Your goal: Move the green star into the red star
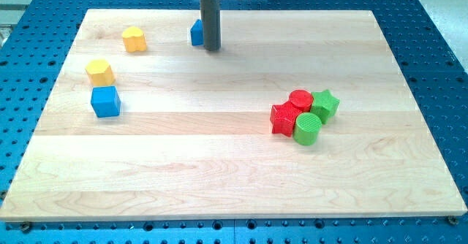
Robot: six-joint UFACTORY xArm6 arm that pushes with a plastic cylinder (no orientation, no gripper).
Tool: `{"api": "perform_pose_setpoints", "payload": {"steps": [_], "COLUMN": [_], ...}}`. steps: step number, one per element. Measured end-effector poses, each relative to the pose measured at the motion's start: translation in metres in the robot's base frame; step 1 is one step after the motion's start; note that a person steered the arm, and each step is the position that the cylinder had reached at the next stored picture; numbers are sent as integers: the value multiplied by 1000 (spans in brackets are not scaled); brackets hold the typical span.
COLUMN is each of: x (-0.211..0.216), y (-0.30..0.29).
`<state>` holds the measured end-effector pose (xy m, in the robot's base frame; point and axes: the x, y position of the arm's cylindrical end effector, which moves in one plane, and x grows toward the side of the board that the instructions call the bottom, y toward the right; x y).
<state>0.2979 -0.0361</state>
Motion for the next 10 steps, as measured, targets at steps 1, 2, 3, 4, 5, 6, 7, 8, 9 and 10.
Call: {"api": "perform_pose_setpoints", "payload": {"steps": [1, 2, 3, 4, 5, 6, 7, 8, 9, 10], "x": [47, 82, 144, 155, 193, 184, 209, 227, 232, 243], "y": [86, 178, 200, 158, 144, 102, 136, 174, 123, 109]}}
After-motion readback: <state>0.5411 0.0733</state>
